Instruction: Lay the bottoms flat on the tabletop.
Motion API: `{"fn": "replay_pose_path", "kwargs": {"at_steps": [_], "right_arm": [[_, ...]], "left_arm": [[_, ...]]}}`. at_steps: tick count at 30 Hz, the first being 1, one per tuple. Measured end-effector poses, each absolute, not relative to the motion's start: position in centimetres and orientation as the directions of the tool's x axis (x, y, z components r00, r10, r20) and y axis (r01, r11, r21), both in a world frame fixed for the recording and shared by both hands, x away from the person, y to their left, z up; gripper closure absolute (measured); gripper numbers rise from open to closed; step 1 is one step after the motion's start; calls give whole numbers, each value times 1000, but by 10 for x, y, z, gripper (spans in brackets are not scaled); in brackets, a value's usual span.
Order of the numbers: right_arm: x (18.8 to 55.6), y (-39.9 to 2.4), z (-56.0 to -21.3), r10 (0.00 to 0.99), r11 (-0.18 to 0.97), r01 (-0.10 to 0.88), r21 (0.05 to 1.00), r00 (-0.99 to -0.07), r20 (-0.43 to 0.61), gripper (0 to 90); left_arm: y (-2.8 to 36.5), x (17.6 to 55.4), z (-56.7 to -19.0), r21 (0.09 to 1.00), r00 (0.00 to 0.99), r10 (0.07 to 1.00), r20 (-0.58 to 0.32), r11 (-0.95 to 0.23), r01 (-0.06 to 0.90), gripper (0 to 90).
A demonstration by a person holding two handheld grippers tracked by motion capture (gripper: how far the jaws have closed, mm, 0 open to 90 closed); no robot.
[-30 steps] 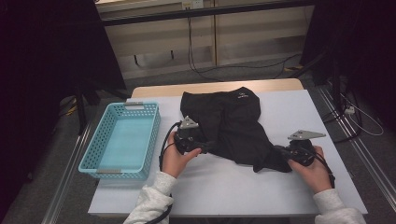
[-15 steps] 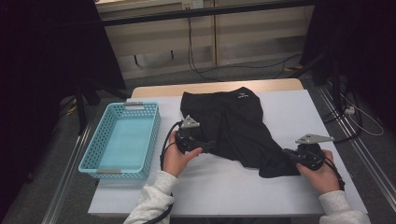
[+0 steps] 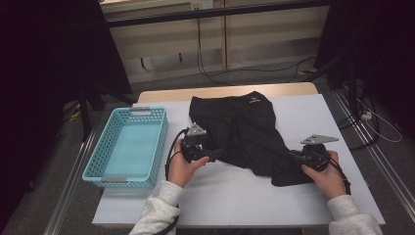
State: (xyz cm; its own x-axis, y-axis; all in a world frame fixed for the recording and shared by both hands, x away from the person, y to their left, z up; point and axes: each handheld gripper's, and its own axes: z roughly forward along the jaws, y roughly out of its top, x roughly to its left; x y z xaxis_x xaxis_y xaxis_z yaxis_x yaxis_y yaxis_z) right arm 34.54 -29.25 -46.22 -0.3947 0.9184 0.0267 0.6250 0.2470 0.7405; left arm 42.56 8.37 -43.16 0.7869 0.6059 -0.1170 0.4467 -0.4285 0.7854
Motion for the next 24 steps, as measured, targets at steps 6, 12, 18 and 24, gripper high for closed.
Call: {"fn": "replay_pose_path", "kwargs": {"at_steps": [6,12,18,24], "right_arm": [[337,-300,-453,920,237,610,756,-392,28,889],[322,-318,-444,937,209,579,788,-349,8,889],[321,-318,-451,935,221,622,751,-355,19,857],[328,-311,-447,941,223,586,779,-338,-15,733]], "left_arm": [[83,426,-431,789,787,605,-120,-423,445,172],[77,429,-430,791,796,593,-123,-425,439,172],[70,429,-431,789,803,581,-130,-430,438,172],[72,429,-432,787,804,581,-127,-434,437,172]]}}
